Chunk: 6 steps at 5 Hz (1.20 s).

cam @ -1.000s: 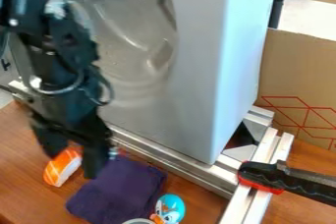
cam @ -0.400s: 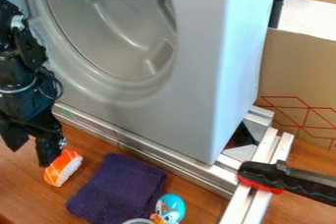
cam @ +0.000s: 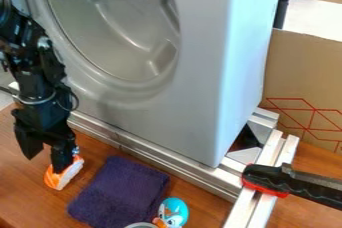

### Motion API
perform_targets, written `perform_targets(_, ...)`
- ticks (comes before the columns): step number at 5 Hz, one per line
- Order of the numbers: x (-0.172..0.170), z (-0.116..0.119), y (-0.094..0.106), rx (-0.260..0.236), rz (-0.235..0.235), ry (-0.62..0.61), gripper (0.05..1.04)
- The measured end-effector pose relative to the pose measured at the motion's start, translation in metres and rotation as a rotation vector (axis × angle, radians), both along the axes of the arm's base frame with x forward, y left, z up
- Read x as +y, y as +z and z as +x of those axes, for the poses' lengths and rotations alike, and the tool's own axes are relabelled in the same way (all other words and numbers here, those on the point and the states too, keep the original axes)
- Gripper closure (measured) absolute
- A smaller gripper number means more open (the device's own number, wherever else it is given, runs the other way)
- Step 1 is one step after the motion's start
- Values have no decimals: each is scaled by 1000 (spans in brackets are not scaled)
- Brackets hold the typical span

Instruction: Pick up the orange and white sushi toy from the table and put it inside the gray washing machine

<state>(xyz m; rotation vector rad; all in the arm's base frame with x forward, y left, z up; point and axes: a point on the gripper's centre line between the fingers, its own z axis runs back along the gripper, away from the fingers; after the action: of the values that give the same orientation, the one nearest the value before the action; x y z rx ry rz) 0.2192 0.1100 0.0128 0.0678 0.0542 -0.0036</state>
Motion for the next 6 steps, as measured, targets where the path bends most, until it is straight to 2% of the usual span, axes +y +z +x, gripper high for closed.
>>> perform_targets(1,-12,10,-12,17,-8,-38,83)
perform_targets(2,-13,14,-18,11,-17,-23,83)
perform_targets(3,-13,11,-30,53,-11,-8,83)
perform_targets(4,-9,9,-29,65,17,17,83)
perform_targets(5,-6,7,-29,67,17,29,117)
perform_targets(6,-5,2,-30,74,9,49,391)
